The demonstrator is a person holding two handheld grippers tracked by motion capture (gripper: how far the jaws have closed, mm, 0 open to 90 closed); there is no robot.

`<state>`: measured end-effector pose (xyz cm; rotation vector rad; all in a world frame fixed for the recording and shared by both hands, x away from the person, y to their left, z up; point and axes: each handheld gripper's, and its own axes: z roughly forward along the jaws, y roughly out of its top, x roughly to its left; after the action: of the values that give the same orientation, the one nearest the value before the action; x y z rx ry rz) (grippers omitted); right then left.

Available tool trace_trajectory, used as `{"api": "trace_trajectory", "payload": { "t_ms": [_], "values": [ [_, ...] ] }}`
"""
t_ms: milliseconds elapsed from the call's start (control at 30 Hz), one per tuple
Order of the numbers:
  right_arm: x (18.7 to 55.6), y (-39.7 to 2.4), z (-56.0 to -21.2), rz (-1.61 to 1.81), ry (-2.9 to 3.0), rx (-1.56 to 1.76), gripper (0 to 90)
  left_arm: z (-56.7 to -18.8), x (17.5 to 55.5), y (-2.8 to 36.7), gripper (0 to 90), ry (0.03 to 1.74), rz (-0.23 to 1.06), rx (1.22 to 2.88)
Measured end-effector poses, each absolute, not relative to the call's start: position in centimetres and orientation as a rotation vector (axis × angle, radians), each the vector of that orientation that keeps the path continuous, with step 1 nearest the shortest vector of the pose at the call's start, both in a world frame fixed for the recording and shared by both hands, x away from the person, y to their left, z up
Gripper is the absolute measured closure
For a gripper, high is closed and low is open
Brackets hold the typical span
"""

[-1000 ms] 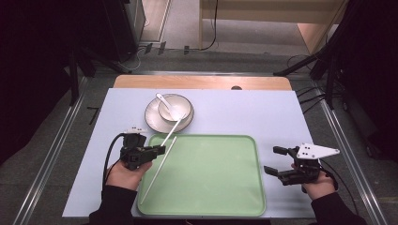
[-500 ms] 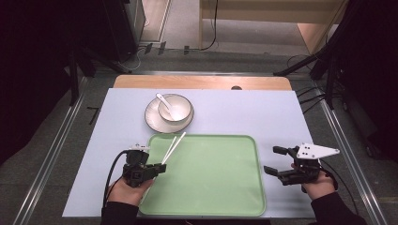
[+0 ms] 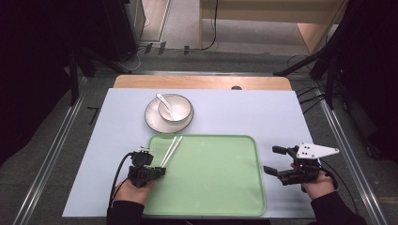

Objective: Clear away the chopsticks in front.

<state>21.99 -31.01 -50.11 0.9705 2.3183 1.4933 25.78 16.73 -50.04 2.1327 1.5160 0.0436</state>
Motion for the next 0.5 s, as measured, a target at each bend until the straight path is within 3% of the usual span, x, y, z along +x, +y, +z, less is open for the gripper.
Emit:
{"api": "trace_trajectory", "payload": {
  "t_ms": [500],
  "values": [
    [22.02,-30.99,-50.14,1.492,2.322,0.972,16.1,-49.88,25.85,16.99,79.6,1.502,0.028,2.155]
  ]
}}
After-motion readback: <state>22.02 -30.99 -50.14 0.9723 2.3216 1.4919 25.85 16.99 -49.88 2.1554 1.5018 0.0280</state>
